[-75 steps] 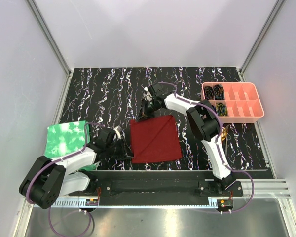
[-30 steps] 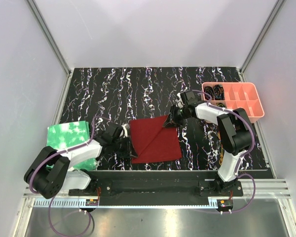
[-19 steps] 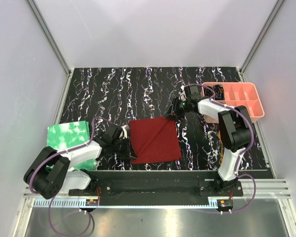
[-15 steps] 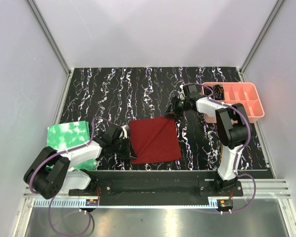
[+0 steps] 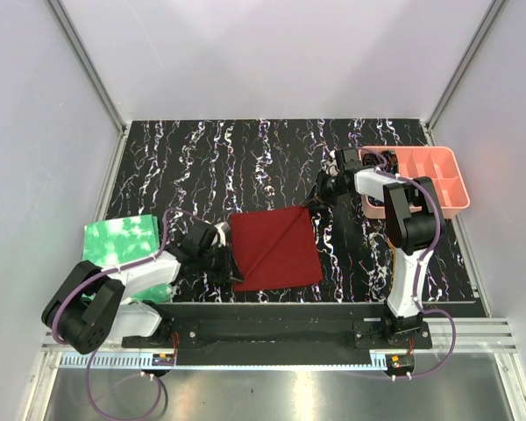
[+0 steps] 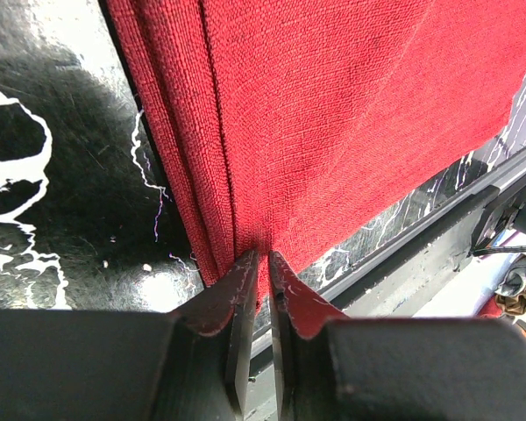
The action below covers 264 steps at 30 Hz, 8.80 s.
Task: Fold the napkin into a case and place the utensils inside
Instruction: Smooth out the upper triangle-folded napkin at the center of the board, then rotate the upper triangle-folded napkin at the center of the board, then pick up the upper triangle-folded napkin from the center of the board, then turn over the upper triangle folded napkin at the center of the board.
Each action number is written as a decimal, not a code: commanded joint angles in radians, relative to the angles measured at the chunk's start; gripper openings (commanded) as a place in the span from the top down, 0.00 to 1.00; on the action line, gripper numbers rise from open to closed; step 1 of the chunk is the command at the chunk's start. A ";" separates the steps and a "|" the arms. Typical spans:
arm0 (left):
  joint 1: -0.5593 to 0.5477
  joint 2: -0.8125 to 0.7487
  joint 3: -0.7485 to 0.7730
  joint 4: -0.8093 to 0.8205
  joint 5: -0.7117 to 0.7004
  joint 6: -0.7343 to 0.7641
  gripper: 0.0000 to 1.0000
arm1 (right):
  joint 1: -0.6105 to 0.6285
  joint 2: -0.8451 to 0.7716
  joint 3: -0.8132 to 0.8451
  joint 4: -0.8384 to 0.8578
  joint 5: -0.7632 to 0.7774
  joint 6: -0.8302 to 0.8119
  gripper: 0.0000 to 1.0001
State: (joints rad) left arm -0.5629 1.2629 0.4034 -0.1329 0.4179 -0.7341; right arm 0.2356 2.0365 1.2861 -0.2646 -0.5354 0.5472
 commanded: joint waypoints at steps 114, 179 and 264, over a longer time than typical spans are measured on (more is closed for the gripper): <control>0.265 0.359 0.411 -0.024 -0.174 -0.065 0.49 | 0.906 -0.082 0.185 -0.329 0.607 -0.006 0.48; 0.334 0.286 0.311 0.024 0.019 -0.122 0.42 | 0.930 -0.110 0.234 -0.467 0.759 -0.035 1.00; 0.145 0.253 0.944 -0.254 -0.361 -0.024 1.00 | 0.651 -0.544 -0.516 0.334 -0.078 0.194 1.00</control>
State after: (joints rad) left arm -0.5125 1.6367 1.2690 -0.5781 0.1547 -0.7746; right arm 0.8467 1.5063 0.7193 0.2653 -0.4541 0.7708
